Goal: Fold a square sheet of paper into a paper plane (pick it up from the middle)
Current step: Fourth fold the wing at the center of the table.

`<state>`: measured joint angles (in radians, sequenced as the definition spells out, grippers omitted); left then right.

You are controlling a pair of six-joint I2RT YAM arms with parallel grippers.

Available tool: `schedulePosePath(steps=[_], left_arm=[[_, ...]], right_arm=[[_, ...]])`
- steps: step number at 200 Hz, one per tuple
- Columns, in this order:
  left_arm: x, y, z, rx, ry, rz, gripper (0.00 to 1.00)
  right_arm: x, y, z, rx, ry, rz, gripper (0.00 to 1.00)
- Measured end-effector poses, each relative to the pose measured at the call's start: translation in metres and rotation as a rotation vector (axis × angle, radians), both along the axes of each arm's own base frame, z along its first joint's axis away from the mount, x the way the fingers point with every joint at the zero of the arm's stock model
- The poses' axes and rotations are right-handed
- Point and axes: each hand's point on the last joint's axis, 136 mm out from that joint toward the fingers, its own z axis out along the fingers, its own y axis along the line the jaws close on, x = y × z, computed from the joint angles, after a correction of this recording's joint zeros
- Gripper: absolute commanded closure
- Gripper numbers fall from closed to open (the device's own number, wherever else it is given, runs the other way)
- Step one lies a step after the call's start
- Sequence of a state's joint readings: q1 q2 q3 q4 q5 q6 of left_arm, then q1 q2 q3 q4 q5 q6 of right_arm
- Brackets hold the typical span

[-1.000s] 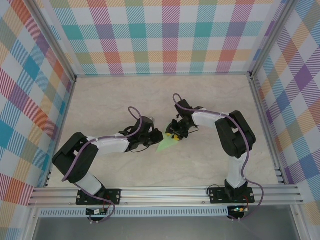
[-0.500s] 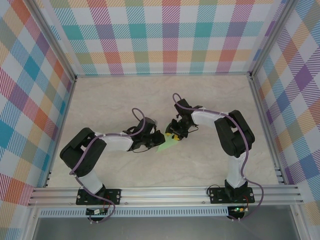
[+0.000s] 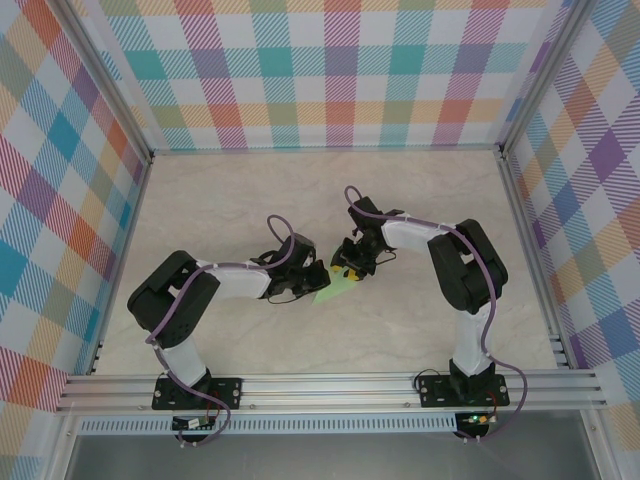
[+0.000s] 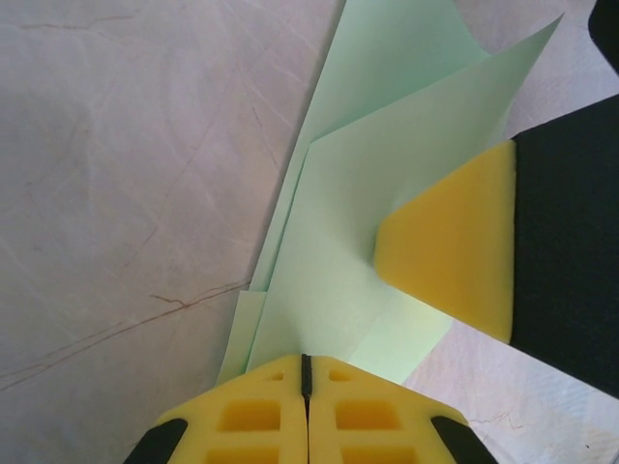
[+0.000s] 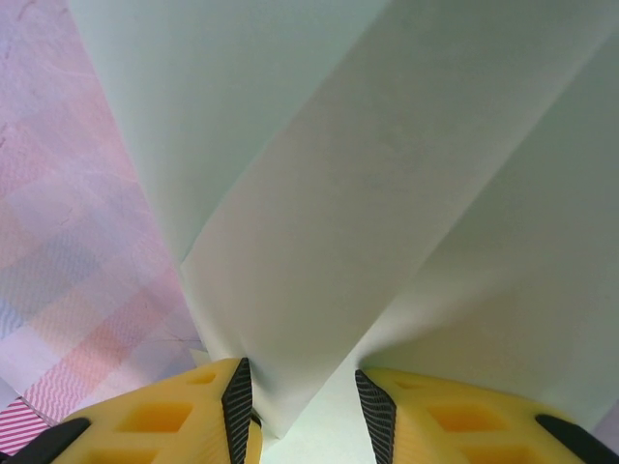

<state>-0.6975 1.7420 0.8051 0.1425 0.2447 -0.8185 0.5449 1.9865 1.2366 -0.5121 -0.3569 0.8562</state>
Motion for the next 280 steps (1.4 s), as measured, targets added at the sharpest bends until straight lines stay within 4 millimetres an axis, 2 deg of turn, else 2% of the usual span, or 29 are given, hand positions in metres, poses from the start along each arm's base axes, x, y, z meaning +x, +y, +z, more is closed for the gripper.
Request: schedulePosePath(steps=[99, 157, 202, 256, 280], left_arm=[[0.0, 0.0, -0.004, 0.012, 0.014, -0.001, 0.96], [-0.001, 0.0, -0.004, 0.013, 0.013, -0.004, 0.96], [-0.001, -0.001, -0.004, 0.01, 0.012, -0.011, 0.95], [0.004, -0.002, 0.022, -0.022, -0.045, -0.009, 0.93], [0.007, 0.0, 0.024, -0.013, -0.061, 0.006, 0.93]], right_arm=[[0.0, -0.001, -0.001, -0.01, 0.021, -0.001, 0.62], [-0.001, -0.003, -0.004, -0.016, 0.032, -0.003, 0.68], [-0.002, -0.004, -0.006, -0.02, 0.039, -0.005, 0.68], [-0.002, -0.004, -0.006, -0.02, 0.04, -0.005, 0.68], [-0.002, -0.004, -0.006, -0.021, 0.04, -0.005, 0.68]])
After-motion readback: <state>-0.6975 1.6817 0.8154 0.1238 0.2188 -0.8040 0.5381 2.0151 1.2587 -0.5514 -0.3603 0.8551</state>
